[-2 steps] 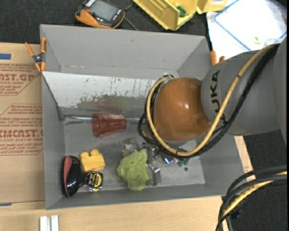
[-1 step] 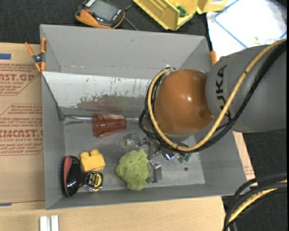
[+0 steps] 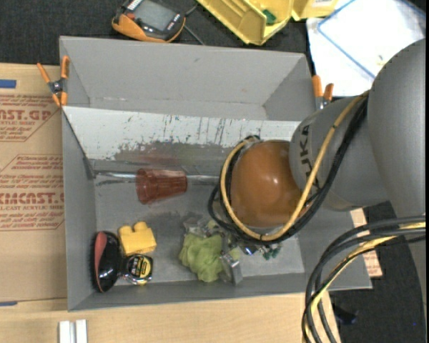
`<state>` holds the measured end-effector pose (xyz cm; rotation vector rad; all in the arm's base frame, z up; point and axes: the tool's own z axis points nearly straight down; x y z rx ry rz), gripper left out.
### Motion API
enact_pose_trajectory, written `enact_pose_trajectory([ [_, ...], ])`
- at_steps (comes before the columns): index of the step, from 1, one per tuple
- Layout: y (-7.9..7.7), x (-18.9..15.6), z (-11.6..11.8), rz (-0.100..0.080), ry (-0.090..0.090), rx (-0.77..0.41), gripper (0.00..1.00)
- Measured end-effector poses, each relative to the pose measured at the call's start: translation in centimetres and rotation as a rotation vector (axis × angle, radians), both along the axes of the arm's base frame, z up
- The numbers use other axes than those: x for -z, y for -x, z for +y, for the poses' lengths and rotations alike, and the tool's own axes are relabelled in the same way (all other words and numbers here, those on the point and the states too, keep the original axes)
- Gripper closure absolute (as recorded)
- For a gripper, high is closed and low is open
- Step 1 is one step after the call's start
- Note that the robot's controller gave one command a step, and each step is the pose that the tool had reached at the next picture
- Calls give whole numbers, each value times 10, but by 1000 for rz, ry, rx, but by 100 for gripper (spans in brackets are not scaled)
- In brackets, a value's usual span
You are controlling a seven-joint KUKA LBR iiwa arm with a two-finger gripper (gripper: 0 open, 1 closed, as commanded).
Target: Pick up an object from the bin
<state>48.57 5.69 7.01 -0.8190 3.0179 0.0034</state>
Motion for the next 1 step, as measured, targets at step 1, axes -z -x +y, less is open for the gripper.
enact_pose_trajectory([
  [1,-78,-148,46,-9,-1,-68,100],
])
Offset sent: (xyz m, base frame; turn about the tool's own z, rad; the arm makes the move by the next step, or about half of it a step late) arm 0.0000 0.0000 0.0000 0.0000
